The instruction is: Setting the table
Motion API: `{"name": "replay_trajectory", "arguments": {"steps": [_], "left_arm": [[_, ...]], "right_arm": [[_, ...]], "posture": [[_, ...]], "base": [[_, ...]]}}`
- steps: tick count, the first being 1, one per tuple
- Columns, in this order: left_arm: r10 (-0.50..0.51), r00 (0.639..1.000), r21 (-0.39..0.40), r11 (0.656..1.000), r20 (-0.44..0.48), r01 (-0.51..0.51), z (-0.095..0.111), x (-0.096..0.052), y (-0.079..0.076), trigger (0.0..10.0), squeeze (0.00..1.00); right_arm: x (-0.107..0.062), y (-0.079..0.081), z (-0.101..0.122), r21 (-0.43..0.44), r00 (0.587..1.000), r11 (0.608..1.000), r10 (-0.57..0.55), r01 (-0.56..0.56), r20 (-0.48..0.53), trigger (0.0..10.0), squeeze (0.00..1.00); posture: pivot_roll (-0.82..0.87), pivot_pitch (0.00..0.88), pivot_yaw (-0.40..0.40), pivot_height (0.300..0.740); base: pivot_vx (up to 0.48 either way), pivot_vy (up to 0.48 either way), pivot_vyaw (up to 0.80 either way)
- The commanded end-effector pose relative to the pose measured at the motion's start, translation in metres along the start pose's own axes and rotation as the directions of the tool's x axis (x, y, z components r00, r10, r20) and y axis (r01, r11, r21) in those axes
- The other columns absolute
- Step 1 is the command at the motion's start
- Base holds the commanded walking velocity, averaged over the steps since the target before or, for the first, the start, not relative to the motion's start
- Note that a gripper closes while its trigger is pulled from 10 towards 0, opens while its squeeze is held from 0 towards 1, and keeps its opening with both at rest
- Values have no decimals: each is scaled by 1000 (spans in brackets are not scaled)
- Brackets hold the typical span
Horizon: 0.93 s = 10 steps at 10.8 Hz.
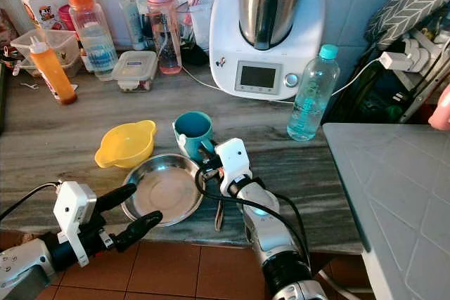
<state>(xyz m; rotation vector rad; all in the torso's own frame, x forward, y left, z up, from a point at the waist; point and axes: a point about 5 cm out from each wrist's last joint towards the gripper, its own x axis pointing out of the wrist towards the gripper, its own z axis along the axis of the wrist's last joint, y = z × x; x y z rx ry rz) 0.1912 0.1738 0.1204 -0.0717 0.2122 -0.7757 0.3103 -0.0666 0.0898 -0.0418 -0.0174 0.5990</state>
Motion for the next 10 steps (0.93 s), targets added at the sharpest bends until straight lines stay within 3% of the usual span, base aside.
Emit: {"name": "replay_trajectory", "arguments": {"steps": [1, 10], "left_arm": [[-4, 1000, 12, 1000, -3, 4, 2, -1, 3, 10000, 0], [-5, 1000, 8, 1000, -12, 5, -1, -1, 1, 10000, 0]], "right_arm": [[1, 1, 3, -7, 1000, 1000, 9, -9, 17, 10000, 1000], [-7, -6, 23, -55, 995, 998, -21, 27, 102, 10000, 1000]], "posture": [[167, 0, 11, 740], [159, 0, 9, 740]], "base": [[0, 0, 0], [0, 0, 0]]}}
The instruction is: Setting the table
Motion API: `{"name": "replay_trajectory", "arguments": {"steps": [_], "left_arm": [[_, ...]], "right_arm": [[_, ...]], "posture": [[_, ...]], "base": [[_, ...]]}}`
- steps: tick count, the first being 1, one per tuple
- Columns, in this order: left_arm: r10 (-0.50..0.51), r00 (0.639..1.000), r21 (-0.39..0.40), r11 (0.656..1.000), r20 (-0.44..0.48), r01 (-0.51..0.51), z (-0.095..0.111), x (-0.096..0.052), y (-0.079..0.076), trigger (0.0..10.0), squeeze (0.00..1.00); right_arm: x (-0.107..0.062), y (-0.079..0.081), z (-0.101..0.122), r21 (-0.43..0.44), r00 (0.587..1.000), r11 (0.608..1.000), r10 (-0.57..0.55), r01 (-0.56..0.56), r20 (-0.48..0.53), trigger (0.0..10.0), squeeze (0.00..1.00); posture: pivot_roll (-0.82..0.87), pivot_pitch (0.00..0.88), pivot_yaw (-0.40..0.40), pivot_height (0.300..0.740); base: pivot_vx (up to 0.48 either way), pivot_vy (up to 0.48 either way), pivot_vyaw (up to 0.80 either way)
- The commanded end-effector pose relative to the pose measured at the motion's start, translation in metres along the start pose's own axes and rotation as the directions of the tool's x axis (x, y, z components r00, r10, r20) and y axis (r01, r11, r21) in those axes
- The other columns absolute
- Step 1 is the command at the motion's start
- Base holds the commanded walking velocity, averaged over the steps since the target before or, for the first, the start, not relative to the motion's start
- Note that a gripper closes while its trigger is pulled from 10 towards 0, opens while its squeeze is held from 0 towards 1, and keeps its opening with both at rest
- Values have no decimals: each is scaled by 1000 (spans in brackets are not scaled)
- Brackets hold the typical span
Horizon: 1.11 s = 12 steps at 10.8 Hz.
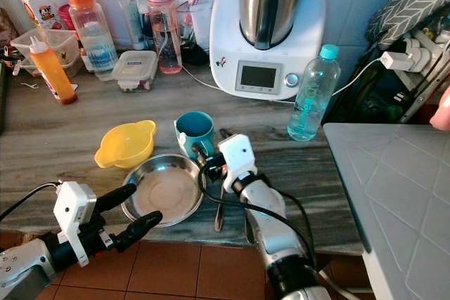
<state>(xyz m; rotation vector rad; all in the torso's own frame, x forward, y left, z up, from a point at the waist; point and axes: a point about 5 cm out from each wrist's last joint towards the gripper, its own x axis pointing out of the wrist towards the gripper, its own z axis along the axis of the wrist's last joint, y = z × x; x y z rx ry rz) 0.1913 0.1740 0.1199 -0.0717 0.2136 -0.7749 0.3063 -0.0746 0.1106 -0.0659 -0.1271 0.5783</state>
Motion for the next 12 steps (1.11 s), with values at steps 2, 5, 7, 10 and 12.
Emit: {"name": "replay_trajectory", "arguments": {"steps": [2, 5, 7, 10, 12], "left_arm": [[-12, 1000, 5, 1000, -18, 12, -2, -1, 0, 10000, 0], [-14, 1000, 9, 1000, -25, 14, -4, -1, -2, 10000, 0], [40, 999, 8, 999, -4, -40, -2, -2, 9, 10000, 0], [73, 997, 20, 997, 22, -73, 4, -2, 20, 10000, 0], [179, 979, 37, 982, 98, -183, 20, -9, 38, 10000, 0]], "right_arm": [[-2, -1, 10, -4, 999, 1000, -13, 13, 30, 10000, 1000], [-7, -6, 26, -4, 996, 999, -52, 53, 68, 10000, 1000], [-13, -10, 42, 5, 991, 997, -78, 78, 107, 10000, 1000], [-12, -2, 63, -24, 988, 1000, 0, 4, 152, 10000, 1000], [-17, 7, 73, -55, 985, 997, 55, -47, 166, 10000, 1000]], "posture": [[159, 0, 10, 740], [162, 0, 6, 740], [156, 0, 7, 740], [155, 0, 1, 740], [159, 0, -1, 740]], "base": [[0, 0, 0], [0, 0, 0], [0, 0, 0], [0, 0, 0], [0, 0, 0]]}}
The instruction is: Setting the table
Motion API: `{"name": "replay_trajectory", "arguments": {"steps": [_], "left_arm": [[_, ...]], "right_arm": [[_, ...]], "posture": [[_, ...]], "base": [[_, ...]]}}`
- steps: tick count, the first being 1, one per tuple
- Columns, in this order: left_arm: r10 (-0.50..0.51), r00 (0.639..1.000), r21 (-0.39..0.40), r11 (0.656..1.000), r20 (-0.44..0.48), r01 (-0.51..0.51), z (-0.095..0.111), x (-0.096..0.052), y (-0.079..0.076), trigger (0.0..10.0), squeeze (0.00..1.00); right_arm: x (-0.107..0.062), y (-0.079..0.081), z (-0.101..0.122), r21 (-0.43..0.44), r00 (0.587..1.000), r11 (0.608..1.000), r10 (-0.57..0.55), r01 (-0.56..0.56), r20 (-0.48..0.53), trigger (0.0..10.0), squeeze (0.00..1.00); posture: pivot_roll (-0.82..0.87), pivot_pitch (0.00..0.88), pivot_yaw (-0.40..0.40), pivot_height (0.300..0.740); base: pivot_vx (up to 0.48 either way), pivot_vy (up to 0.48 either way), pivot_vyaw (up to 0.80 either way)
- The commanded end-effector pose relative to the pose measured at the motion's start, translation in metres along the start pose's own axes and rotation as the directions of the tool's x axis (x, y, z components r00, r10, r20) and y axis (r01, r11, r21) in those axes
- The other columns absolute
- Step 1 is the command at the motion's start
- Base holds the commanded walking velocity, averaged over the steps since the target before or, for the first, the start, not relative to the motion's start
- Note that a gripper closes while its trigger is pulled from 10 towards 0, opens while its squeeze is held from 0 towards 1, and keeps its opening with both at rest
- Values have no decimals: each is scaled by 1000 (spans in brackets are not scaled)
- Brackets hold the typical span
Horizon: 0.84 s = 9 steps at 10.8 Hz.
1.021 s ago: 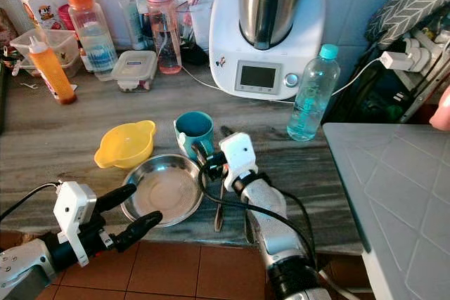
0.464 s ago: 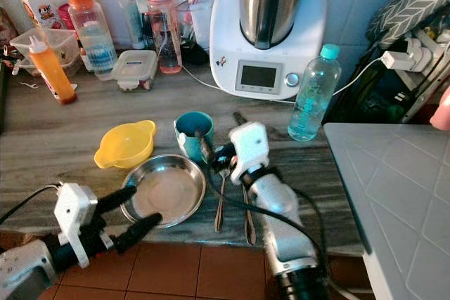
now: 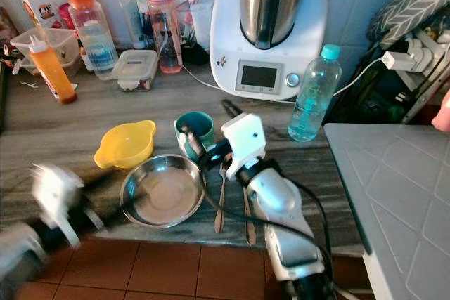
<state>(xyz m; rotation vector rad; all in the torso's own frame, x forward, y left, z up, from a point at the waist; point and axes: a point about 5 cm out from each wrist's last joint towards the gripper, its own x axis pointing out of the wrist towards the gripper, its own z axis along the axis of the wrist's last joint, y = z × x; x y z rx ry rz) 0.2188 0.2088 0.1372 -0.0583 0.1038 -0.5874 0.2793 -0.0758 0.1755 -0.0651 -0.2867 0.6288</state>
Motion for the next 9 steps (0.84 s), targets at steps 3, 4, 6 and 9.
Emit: {"name": "replay_trajectory", "arguments": {"steps": [3, 4, 6, 9], "left_arm": [[125, 985, -51, 992, 117, -119, 2, 24, -21, 10000, 0], [181, 970, -47, 983, 163, -176, 10, 33, -31, 10000, 0], [364, 921, -27, 931, 141, -363, 6, 38, -17, 10000, 0], [469, 870, -16, 881, 152, -472, 7, 42, -11, 10000, 0]], "right_arm": [[-5, -10, 12, 22, 998, 998, -66, 66, 20, 10000, 1000], [-11, -15, 11, 25, 996, 995, -93, 93, 4, 10000, 694], [-20, -20, 6, 14, 992, 993, -119, 120, -35, 10000, 0], [-18, -18, 6, -2, 994, 995, -105, 105, -38, 10000, 0]], "posture": [[174, 0, -17, 740], [179, 0, -26, 740], [179, 0, -36, 740], [167, 0, -35, 740]], "base": [[0, 0, 0], [0, 0, 0], [0, 0, 0], [0, 0, 800]]}}
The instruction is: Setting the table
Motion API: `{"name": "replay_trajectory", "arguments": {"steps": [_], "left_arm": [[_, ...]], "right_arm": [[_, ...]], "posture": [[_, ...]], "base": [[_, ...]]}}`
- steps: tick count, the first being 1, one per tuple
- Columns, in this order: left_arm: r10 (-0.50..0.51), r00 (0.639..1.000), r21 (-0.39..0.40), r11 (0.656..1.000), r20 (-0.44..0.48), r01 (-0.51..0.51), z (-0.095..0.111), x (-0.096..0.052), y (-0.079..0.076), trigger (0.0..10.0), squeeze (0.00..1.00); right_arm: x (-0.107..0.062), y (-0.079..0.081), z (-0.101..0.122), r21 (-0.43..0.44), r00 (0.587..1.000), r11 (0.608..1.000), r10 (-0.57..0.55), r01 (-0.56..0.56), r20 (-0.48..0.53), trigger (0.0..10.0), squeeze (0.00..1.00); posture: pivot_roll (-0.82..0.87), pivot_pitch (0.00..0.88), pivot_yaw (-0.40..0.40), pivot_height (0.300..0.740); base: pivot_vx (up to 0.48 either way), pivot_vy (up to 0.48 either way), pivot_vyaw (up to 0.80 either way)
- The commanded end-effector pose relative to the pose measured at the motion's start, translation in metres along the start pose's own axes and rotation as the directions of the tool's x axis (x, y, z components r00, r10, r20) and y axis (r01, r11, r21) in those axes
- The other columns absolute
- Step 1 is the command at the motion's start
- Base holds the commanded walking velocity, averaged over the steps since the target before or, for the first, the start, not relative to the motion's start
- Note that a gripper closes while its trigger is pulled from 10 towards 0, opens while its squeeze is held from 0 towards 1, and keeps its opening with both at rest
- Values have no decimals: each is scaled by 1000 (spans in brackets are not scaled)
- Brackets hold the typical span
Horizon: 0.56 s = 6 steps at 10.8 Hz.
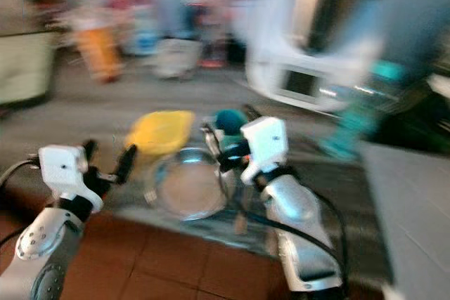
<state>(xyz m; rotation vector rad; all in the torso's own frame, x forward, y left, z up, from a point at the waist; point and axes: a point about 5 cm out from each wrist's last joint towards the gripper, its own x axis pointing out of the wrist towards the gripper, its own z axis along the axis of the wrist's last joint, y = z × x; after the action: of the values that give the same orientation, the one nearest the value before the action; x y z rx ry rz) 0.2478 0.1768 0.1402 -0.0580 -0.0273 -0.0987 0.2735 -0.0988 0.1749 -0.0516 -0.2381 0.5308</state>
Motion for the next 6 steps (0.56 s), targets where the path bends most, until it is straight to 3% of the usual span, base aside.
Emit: {"name": "replay_trajectory", "arguments": {"steps": [1, 6], "left_arm": [[23, 1000, 11, 1000, 18, -23, 2, 3, 0, 10000, 0], [121, 992, 136, 983, 41, -125, 2, 3, 4, 10000, 0]], "right_arm": [[0, -2, 5, -14, 1000, 1000, -7, 7, 9, 10000, 0], [-2, -4, 3, -16, 1000, 1000, -18, 18, 0, 10000, 0]], "posture": [[168, 0, -34, 740], [169, 0, -34, 740]], "base": [[0, 0, 800], [0, 0, 800]]}}
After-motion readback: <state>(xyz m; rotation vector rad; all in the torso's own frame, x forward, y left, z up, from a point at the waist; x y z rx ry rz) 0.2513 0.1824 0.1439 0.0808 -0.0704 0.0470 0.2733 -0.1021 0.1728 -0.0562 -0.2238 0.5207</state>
